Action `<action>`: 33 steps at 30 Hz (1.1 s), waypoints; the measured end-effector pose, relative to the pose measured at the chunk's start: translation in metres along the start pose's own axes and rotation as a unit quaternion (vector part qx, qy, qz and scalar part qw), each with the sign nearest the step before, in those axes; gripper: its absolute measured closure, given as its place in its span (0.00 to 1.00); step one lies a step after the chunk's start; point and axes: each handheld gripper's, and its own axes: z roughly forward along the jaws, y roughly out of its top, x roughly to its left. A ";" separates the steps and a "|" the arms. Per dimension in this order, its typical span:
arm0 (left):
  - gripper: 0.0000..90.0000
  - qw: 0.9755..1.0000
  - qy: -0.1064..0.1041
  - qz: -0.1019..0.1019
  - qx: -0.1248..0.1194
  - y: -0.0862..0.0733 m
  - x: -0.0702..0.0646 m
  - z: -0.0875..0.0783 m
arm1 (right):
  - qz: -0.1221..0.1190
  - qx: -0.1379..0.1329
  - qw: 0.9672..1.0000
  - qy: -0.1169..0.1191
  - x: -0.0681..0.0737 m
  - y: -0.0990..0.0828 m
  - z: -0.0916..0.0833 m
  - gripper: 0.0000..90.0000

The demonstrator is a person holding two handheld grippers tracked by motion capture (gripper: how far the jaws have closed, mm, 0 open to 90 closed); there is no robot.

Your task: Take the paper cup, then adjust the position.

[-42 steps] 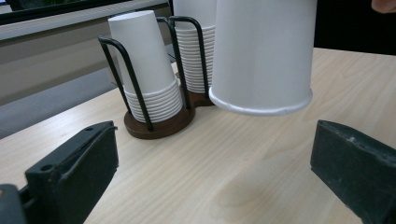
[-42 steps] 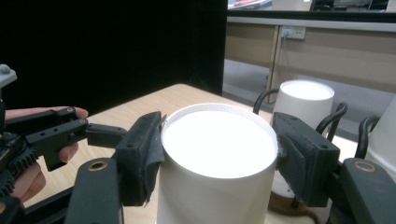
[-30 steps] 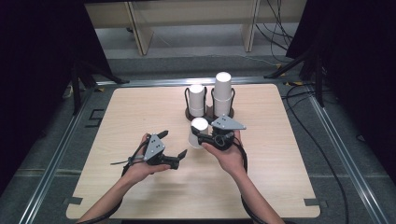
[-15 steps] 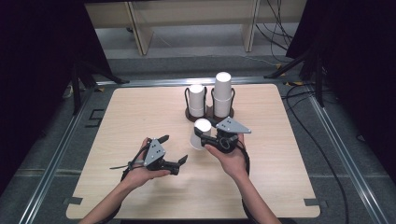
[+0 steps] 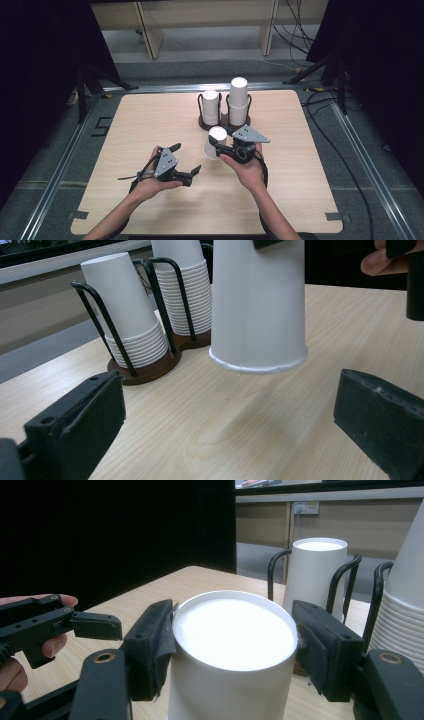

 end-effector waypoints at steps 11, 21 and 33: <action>0.00 1.000 -0.001 0.007 0.001 0.002 -0.001 -0.006 | 0.043 0.002 0.999 0.007 -0.006 -0.008 0.000 0.40; 0.00 1.000 -0.008 0.007 -0.005 0.002 -0.005 0.002 | 0.127 0.000 0.992 -0.002 -0.033 -0.021 -0.012 0.40; 0.00 1.000 -0.024 0.002 -0.012 0.003 -0.012 0.021 | 0.241 -0.014 0.970 0.013 -0.061 -0.028 -0.012 0.40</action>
